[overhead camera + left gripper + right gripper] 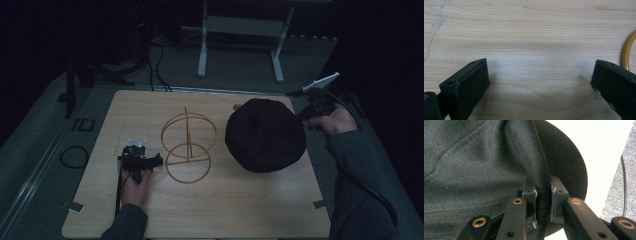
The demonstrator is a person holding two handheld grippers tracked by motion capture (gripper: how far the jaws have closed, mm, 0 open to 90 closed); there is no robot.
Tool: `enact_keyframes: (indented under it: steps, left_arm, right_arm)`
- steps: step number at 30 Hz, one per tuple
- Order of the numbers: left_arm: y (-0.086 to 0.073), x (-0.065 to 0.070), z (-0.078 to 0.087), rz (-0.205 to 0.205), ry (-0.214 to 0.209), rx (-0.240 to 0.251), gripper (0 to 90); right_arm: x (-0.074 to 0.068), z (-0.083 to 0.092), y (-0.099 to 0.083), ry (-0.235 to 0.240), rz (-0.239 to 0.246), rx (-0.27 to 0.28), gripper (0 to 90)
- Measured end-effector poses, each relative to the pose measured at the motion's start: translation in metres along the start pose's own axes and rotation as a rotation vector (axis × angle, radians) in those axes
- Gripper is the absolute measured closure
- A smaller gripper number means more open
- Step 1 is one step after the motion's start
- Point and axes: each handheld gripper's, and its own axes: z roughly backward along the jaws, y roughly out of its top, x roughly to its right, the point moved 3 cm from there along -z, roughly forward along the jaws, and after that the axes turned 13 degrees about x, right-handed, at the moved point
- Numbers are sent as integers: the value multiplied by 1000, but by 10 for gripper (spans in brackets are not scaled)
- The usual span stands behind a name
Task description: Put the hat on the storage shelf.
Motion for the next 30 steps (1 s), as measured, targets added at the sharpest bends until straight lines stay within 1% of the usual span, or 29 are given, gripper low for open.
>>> enact_keyframes:
  steps: [5,11,19,23,30]
  left_arm:
    - [0,1,0,-2,-2,-1,12]
    - [0,1,0,-2,-2,-1,12]
    - [0,1,0,-2,-2,-1,12]
    - [0,1,0,-2,-2,-1,12]
    - [0,1,0,-2,-2,-1,12]
  right_arm:
    - [-2,3,4,-4,1,4,781]
    - [-7,6,9,5,-3,14,781]
    - [-14,9,16,36,-7,29,781]
    - [-17,11,19,30,-6,28,781]
    - [-23,15,23,35,0,29,782]
